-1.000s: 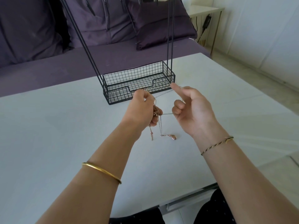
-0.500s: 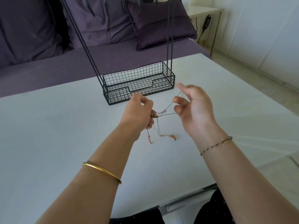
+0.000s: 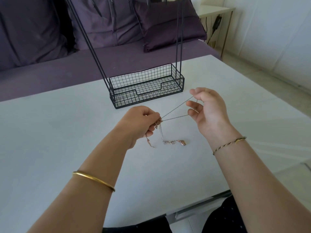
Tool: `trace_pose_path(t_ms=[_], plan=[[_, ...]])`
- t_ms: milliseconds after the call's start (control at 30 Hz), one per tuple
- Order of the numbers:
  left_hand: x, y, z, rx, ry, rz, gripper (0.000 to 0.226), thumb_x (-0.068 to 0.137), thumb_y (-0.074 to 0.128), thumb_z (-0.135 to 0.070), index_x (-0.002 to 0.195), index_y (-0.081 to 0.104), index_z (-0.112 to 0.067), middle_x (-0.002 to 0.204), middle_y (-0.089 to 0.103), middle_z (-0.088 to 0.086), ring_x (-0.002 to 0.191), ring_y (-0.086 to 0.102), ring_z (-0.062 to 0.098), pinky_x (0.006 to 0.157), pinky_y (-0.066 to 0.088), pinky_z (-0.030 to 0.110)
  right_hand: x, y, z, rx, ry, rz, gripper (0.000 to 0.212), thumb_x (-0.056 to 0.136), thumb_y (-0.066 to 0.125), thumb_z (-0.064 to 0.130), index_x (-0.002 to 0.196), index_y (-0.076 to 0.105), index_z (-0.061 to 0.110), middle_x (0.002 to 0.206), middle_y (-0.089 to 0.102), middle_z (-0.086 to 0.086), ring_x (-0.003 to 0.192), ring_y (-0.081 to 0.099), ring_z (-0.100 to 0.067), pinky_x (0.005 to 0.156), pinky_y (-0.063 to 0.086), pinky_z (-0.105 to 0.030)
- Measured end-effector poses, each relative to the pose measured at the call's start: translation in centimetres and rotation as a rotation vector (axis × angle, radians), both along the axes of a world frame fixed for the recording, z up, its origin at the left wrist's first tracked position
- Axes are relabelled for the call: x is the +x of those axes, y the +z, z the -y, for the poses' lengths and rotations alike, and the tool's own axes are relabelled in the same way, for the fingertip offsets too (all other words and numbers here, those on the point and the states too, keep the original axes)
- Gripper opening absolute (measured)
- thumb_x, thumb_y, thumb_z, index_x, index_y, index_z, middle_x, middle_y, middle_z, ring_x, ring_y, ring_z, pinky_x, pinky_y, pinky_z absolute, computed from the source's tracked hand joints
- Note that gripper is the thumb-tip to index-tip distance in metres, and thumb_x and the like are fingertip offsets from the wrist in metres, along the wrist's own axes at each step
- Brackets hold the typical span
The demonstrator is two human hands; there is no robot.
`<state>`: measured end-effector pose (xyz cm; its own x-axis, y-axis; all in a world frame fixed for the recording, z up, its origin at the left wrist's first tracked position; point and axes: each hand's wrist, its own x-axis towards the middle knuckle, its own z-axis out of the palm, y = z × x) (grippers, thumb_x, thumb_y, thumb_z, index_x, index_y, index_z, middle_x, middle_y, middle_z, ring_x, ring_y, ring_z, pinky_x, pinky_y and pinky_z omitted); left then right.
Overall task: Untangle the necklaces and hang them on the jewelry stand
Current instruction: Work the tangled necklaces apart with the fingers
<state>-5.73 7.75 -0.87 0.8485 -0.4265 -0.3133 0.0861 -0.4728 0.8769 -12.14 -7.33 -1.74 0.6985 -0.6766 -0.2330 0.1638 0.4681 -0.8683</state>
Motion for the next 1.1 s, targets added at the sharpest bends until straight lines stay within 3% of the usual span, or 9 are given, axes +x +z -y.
trace_pose_path(t_ms=[133, 300, 467, 567, 667, 767, 900, 1000, 1100], plan=[[0.2, 0.0, -0.8, 0.021, -0.016, -0.021, 0.016, 0.095, 0.051, -0.006, 0.087, 0.065, -0.009, 0.077, 0.063, 0.005, 0.061, 0.05, 0.01, 0.053, 0.04, 0.021, 0.6, -0.4, 0.2, 0.04, 0.012, 0.013, 0.02, 0.089, 0.046, -0.002, 0.083, 0.054, 0.015, 0.095, 0.06, -0.004, 0.06, 0.057, -0.016, 0.051, 0.051, -0.024], [0.4, 0.7, -1.3, -0.096, 0.024, -0.203, 0.026, 0.094, 0.042, 0.007, 0.092, 0.062, -0.009, 0.077, 0.068, 0.008, 0.053, 0.045, 0.008, 0.045, 0.033, 0.017, 1.7, -1.2, 0.1, 0.044, 0.099, -0.038, 0.017, 0.091, 0.046, -0.003, 0.09, 0.054, 0.012, 0.087, 0.057, -0.004, 0.074, 0.063, -0.022, 0.073, 0.058, -0.033], [1.0, 0.8, -1.6, -0.288, 0.155, -0.369, 0.035, 0.092, 0.032, 0.013, 0.091, 0.063, -0.004, 0.078, 0.068, 0.009, 0.048, 0.044, 0.006, 0.042, 0.032, 0.015, 2.4, -2.3, -0.6, -0.169, 0.366, -0.265, 0.016, 0.094, 0.045, 0.002, 0.101, 0.056, 0.011, 0.096, 0.056, -0.009, 0.085, 0.063, -0.025, 0.083, 0.055, -0.038], [1.3, 0.7, -1.8, -0.374, 0.247, -0.445, 0.035, 0.092, 0.029, 0.012, 0.094, 0.062, -0.002, 0.084, 0.065, 0.011, 0.048, 0.044, 0.006, 0.04, 0.033, 0.014, 2.7, -2.9, -1.1, -0.451, 0.343, -0.369, 0.022, 0.092, 0.043, 0.0, 0.108, 0.056, 0.009, 0.089, 0.054, -0.003, 0.084, 0.06, -0.022, 0.084, 0.056, -0.039], [1.5, 0.6, -1.8, -0.425, 0.3, -0.475, 0.032, 0.094, 0.03, 0.01, 0.097, 0.06, -0.001, 0.084, 0.065, 0.011, 0.045, 0.045, 0.005, 0.04, 0.032, 0.013, 2.6, -2.9, -1.5, -0.615, 0.3, -0.352, 0.016, 0.093, 0.043, 0.003, 0.1, 0.055, 0.01, 0.086, 0.054, 0.003, 0.083, 0.063, -0.022, 0.079, 0.057, -0.037], [1.5, 0.7, -1.8, -0.47, 0.329, -0.49, 0.03, 0.094, 0.031, 0.01, 0.099, 0.06, 0.0, 0.084, 0.065, 0.01, 0.044, 0.045, 0.005, 0.041, 0.033, 0.013, 2.1, -2.2, -2.5, -0.653, 0.365, -0.309, 0.017, 0.088, 0.043, 0.001, 0.084, 0.056, 0.011, 0.083, 0.063, -0.003, 0.07, 0.064, -0.019, 0.071, 0.053, -0.035], [1.5, 0.9, -1.6, -0.536, 0.351, -0.506, 0.032, 0.093, 0.031, 0.011, 0.097, 0.061, 0.0, 0.086, 0.065, 0.01, 0.049, 0.045, 0.005, 0.041, 0.035, 0.013, 1.8, -1.9, -4.1, -0.695, 0.57, -0.288, 0.01, 0.085, 0.051, 0.007, 0.09, 0.06, 0.008, 0.073, 0.069, 0.002, 0.075, 0.063, -0.014, 0.079, 0.053, -0.04], [1.4, 1.1, -1.4, -0.571, 0.359, -0.499, 0.033, 0.093, 0.03, 0.011, 0.096, 0.061, -0.001, 0.087, 0.064, 0.011, 0.049, 0.047, 0.005, 0.041, 0.037, 0.013, 1.6, -1.9, -4.4, -0.671, 0.68, -0.294, 0.006, 0.087, 0.051, 0.01, 0.089, 0.057, 0.011, 0.065, 0.066, 0.002, 0.067, 0.059, -0.016, 0.064, 0.045, -0.032], [1.4, 1.0, -1.5, -0.513, 0.367, -0.413, 0.038, 0.091, 0.028, 0.013, 0.097, 0.061, -0.004, 0.087, 0.062, 0.011, 0.052, 0.047, 0.006, 0.042, 0.038, 0.013, 1.1, -1.6, -3.6, -0.706, 0.635, -0.299, 0.007, 0.088, 0.056, 0.012, 0.082, 0.059, 0.014, 0.058, 0.052, 0.002, 0.047, 0.055, -0.016, 0.054, 0.046, -0.026]])
